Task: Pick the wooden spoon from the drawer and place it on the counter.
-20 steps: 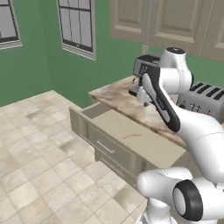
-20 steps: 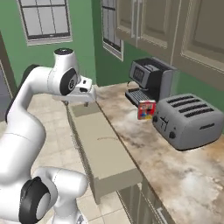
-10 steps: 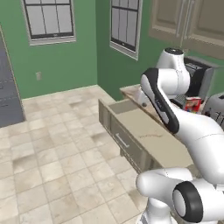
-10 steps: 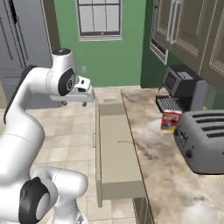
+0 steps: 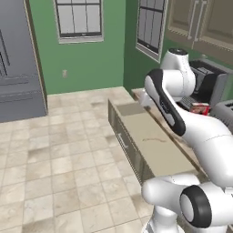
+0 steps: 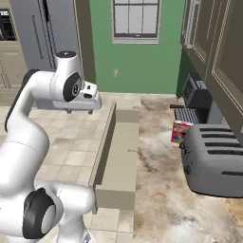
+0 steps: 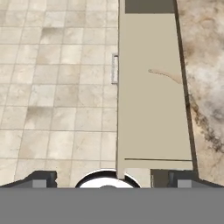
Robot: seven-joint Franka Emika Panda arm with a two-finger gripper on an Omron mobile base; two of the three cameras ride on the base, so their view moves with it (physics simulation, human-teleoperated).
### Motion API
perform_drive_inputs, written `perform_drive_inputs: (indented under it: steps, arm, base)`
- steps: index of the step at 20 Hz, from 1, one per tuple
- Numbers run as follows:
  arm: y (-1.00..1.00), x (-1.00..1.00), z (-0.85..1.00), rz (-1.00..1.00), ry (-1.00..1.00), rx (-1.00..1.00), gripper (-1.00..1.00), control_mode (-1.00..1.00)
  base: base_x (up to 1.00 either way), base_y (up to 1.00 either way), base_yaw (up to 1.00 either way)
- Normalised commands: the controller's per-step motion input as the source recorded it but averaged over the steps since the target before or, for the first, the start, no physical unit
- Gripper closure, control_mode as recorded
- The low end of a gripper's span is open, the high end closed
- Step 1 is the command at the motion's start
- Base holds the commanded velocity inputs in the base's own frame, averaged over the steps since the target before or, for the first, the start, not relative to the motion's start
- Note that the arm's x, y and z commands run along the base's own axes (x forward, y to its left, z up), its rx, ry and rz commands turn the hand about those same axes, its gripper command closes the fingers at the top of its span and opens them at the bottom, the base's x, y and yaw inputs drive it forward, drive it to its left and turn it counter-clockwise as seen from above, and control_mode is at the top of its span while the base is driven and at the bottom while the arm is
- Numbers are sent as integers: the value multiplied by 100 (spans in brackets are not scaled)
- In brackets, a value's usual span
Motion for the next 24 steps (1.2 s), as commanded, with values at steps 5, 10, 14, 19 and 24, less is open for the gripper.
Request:
perform_drive_inputs:
  steps: [5,10,14,19,24]
  arm:
    - [0,0,0,0,0,0,-100,100]
    - [-1,-2,-36,1,32,0,-100,-100]
    - [-13,19,-46,0,32,0,-100,-100]
    - [-2,36,-57,0,18,0,-100,-100]
    - [0,35,-86,0,1,-2,-100,-100]
  base:
    - [-40,-1,6]
    - [0,0,0]
    - [0,0,0]
    - [0,0,0]
    - [0,0,0]
